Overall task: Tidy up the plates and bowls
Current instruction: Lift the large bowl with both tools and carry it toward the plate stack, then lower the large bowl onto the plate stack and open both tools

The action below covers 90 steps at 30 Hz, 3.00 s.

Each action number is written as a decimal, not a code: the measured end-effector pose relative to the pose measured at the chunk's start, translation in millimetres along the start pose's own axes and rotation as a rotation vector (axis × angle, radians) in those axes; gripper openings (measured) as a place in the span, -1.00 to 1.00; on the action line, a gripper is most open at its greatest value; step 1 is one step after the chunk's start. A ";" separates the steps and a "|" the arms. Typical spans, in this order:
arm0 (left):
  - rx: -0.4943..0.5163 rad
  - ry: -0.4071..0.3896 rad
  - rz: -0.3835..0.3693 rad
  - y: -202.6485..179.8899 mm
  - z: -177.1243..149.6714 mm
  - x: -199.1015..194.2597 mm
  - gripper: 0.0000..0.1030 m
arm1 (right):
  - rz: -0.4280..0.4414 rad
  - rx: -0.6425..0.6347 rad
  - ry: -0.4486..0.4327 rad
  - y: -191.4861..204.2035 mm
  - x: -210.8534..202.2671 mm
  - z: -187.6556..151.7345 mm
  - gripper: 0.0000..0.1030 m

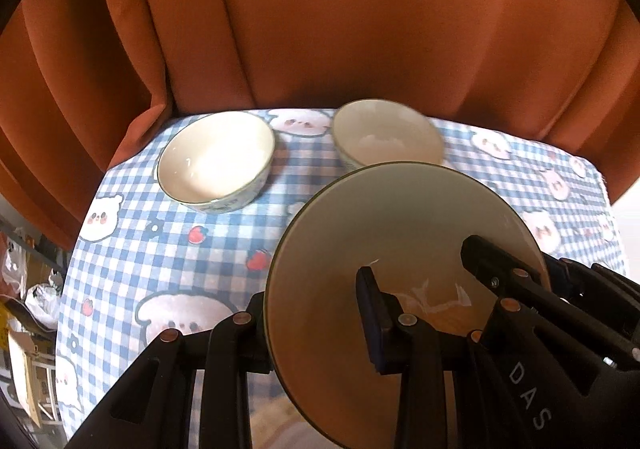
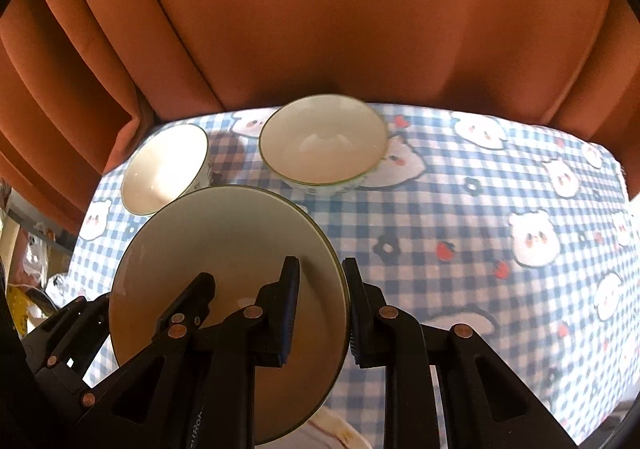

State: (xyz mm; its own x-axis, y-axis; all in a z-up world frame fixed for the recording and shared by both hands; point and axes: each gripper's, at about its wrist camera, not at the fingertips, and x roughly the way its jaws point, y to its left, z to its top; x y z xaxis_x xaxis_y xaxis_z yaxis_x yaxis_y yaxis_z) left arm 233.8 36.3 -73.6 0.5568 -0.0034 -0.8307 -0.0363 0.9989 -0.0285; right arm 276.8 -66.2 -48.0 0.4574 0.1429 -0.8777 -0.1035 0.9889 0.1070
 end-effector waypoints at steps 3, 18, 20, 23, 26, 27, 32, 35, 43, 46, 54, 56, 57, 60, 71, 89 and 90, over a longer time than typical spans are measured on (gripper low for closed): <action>0.021 -0.010 -0.024 -15.2 -11.2 -15.6 -0.38 | -0.021 0.019 -0.016 -10.7 -21.5 -12.8 -0.52; 0.112 0.006 -0.089 -78.5 -67.6 -39.7 -0.38 | -0.104 0.075 -0.020 -69.1 -78.7 -79.5 -0.52; 0.119 0.014 -0.087 -88.7 -76.1 -38.5 -0.38 | -0.104 0.078 -0.015 -76.8 -80.5 -86.9 -0.52; 0.113 0.037 -0.085 -101.4 -87.6 -35.8 -0.38 | -0.096 0.082 -0.001 -91.8 -81.5 -98.2 -0.52; 0.110 0.046 -0.081 -113.4 -99.0 -32.8 -0.38 | -0.092 0.073 0.020 -105.5 -79.9 -108.4 -0.52; 0.107 0.052 -0.077 -118.6 -103.9 -30.9 -0.38 | -0.091 0.068 0.024 -109.3 -79.2 -111.5 -0.52; 0.095 0.090 -0.054 -138.0 -126.5 -19.8 -0.38 | -0.064 0.063 0.061 -131.1 -69.3 -132.3 -0.52; 0.085 0.107 -0.044 -146.1 -136.7 -14.5 -0.38 | -0.050 0.057 0.080 -141.0 -62.3 -142.5 -0.52; 0.078 0.155 0.012 -164.6 -154.3 -2.5 -0.38 | -0.019 0.020 0.132 -158.2 -48.0 -159.5 -0.52; 0.067 0.179 0.015 -167.0 -159.7 4.4 -0.38 | -0.010 0.021 0.156 -162.3 -41.6 -164.5 -0.52; 0.045 0.208 -0.008 -178.0 -164.6 17.5 -0.38 | -0.034 0.021 0.199 -176.1 -29.7 -169.0 -0.52; 0.042 0.207 -0.014 -180.4 -163.6 18.3 -0.38 | -0.030 0.021 0.198 -178.8 -28.7 -168.9 -0.52; 0.040 0.208 -0.017 -181.1 -163.8 18.5 -0.38 | -0.036 0.018 0.193 -179.7 -29.0 -168.3 -0.52; 0.049 0.219 -0.025 -187.1 -165.5 21.0 -0.38 | -0.053 0.024 0.201 -183.7 -30.7 -169.4 -0.52; 0.052 0.195 0.029 -189.5 -162.2 12.5 0.15 | -0.019 0.057 0.200 -192.6 -30.4 -171.2 -0.52; 0.046 0.030 0.028 -163.8 -129.3 -40.1 0.43 | -0.016 0.038 0.028 -179.0 -77.0 -141.1 0.02; 0.046 0.022 0.025 -159.1 -127.0 -41.9 0.43 | -0.017 0.036 0.020 -175.8 -78.8 -138.9 0.04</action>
State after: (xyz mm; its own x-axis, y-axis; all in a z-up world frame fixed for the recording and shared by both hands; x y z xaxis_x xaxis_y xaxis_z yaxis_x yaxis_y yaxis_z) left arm 110.8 -128.4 -104.9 0.5381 0.0211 -0.8426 -0.0117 0.9998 0.0176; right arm 136.2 -257.1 -62.6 0.4414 0.1251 -0.8885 -0.0635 0.9921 0.1082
